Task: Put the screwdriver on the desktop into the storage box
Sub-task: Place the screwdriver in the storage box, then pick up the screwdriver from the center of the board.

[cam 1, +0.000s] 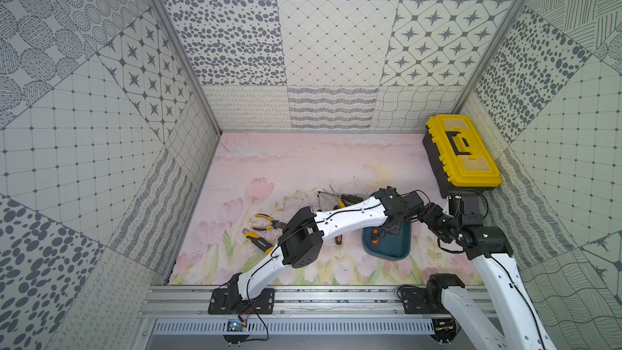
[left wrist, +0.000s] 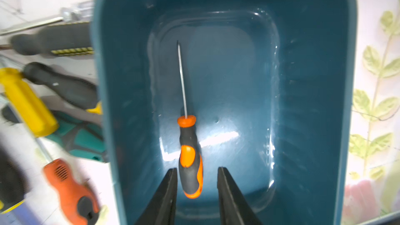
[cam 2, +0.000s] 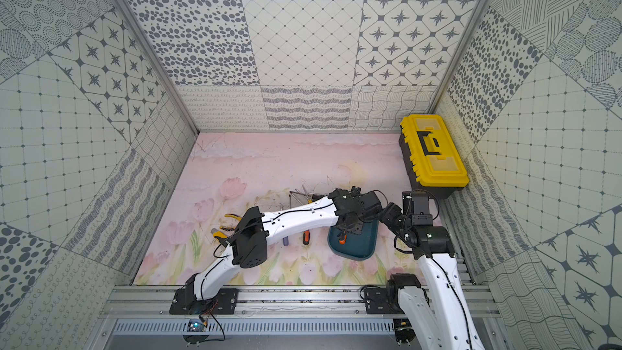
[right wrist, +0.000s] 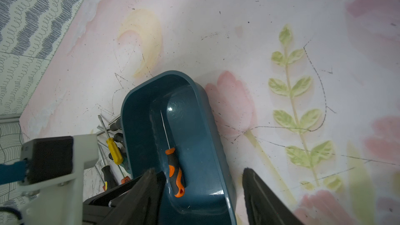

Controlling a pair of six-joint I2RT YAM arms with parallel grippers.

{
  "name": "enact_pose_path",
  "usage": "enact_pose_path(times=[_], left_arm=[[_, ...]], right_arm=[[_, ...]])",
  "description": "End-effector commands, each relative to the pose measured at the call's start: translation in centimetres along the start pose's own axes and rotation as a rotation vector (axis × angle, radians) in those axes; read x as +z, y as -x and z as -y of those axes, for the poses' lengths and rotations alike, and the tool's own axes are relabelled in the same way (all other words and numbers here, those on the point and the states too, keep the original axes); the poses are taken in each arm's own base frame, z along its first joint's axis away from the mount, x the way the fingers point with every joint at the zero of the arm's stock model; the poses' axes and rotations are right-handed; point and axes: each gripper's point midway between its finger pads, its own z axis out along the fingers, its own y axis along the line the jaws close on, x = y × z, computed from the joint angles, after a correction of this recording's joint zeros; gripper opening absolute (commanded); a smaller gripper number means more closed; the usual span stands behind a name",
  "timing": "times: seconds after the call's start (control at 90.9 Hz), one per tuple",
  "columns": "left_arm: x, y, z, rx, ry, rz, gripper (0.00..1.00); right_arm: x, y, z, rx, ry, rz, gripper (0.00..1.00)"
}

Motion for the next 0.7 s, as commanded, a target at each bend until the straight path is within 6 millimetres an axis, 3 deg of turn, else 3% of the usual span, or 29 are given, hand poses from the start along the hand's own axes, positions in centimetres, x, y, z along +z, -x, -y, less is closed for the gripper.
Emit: enact_pose_path(times=[0.0,0.154,0.319,0.528,0.693], left_arm=[[-2.7,2.6,-2.7,-0.088,-0.006,0.114,0.34],[-5.6,4.2,-7.7,-0.264,-0.053,0.216,0.34],[-7.2,4.1,-15.3,-0.479,-0.035,0.283,0.33],[-7.7,1.0,-24.5,-0.709,0.063,0.277,0.33],[-7.5,-2.2,-29.0,-0.826,0.122,0.242,0.34]], right_arm=[[-0.9,1.3,-1.0,-0.037,0.02,0.037,0.67],[0.1,1.5,-3.1,-0.106,0.059,-0.024,0.66],[1.4,0.2,-9.4,-0.364,0.157,-0.078,0.66],[4.8,-5.0,-17.9,-0.681,0.209,-0.24,0.59],[7.7,-9.0,-22.2,-0.785,0.234,-0.356,0.46]])
